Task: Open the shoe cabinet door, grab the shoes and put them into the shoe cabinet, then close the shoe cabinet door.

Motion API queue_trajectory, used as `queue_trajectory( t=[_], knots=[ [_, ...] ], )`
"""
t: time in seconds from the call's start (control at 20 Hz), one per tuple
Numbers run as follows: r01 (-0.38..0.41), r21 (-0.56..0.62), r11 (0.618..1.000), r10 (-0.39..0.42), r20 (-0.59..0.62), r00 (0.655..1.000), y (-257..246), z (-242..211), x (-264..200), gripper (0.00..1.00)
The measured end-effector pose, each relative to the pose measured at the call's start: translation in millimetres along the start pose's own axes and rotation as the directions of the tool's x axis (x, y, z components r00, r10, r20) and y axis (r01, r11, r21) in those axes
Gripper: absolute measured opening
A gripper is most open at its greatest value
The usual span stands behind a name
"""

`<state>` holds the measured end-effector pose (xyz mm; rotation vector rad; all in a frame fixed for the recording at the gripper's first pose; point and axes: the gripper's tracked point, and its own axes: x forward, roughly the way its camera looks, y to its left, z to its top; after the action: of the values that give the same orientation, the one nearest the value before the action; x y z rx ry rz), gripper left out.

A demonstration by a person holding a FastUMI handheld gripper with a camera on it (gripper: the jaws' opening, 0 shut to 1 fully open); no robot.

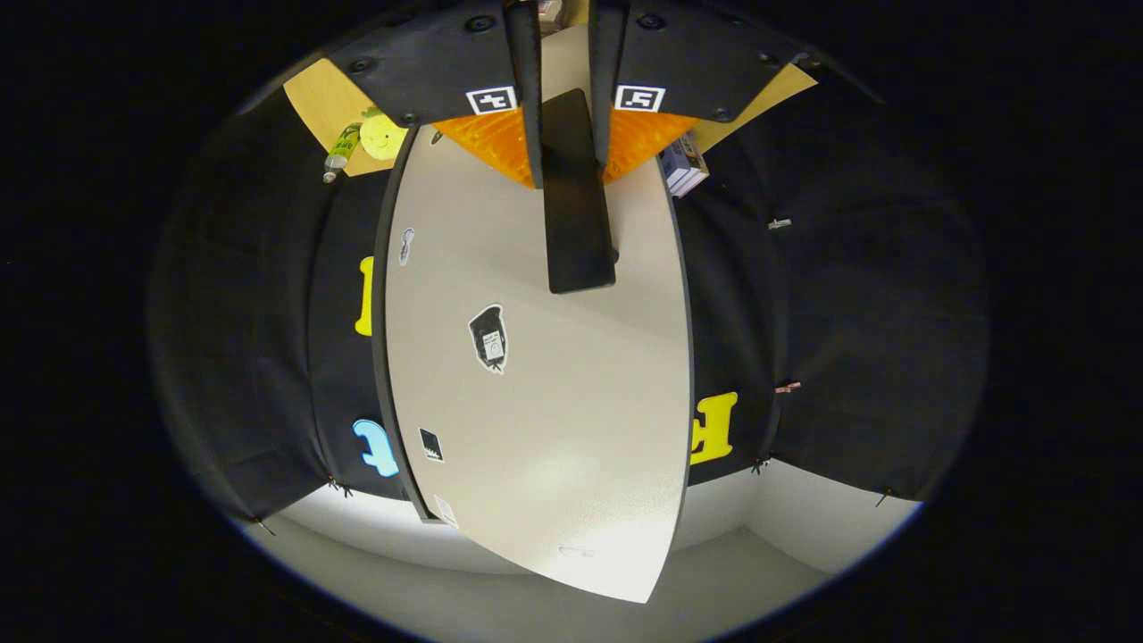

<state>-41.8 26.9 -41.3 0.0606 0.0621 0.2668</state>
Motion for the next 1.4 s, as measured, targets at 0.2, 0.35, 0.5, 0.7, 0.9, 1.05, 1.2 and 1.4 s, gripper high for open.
queue_trajectory(
  t=[0.2, 0.35, 0.5, 0.7, 0.9, 1.05, 1.2, 1.4],
  knots=[
    [0.028, -0.015, 0.999, -0.028, -0.002, 1.0, -20, 1, -17, 0.25],
    [0.052, -0.006, 0.999, -0.052, -0.006, 0.999, -37, 3, -32, 0.25],
    [0.076, -0.011, 0.997, -0.076, 0.002, 0.997, -58, 5, -50, 0.24],
    [0.116, -0.042, 0.992, -0.114, 0.032, 0.993, -101, 13, -96, 0.24],
    [0.17, -0.062, 0.984, -0.168, 0.035, 0.985, -127, 18, -116, 0.24],
    [0.196, -0.072, 0.978, -0.195, 0.031, 0.98, -141, 23, -123, 0.24],
    [0.217, -0.063, 0.974, -0.216, 0.029, 0.976, -156, 26, -130, 0.22],
    [0.258, -0.059, 0.964, -0.256, 0.039, 0.966, -171, 30, -135, 0.19]
  ],
)
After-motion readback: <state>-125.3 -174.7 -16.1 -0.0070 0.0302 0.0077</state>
